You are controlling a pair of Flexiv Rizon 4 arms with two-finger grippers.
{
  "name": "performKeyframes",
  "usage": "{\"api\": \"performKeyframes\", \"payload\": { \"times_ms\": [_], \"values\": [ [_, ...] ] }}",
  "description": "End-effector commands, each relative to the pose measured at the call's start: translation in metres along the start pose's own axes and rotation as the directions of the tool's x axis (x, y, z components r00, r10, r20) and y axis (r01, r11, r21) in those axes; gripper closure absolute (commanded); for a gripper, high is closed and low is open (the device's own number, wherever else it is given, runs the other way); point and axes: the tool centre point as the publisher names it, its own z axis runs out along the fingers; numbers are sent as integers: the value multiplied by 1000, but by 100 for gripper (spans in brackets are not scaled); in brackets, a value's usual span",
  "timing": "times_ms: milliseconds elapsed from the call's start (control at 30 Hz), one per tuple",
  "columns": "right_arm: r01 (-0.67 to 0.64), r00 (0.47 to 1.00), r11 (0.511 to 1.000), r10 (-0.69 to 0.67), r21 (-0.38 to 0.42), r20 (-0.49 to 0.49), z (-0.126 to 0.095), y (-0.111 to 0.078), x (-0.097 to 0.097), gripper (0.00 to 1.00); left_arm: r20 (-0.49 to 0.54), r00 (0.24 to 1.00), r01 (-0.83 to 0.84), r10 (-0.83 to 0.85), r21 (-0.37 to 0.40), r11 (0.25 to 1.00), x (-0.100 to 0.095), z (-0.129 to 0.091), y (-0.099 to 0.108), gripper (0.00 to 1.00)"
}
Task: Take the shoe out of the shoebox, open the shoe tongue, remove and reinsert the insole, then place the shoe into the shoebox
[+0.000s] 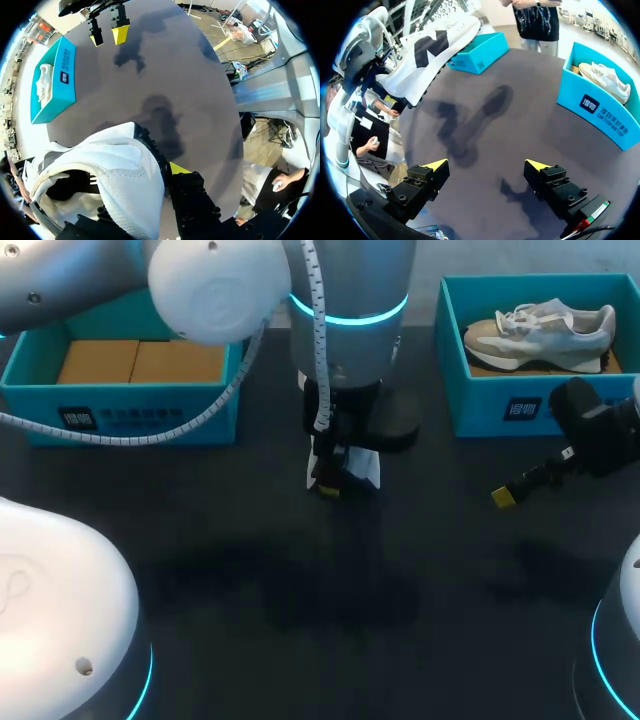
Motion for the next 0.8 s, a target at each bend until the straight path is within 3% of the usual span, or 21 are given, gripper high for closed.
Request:
{"api": "performKeyframes", "payload": {
  "times_ms": [33,800],
  "values": [
    [0,1000,1000,0,0,1,0,0,0,0,1,1000,0,0,0,1000,0,-1,1,100],
    [0,1000,1000,0,0,1,0,0,0,0,4,1000,-7,7,0,1000,3,-1,7,100]
  ]
}}
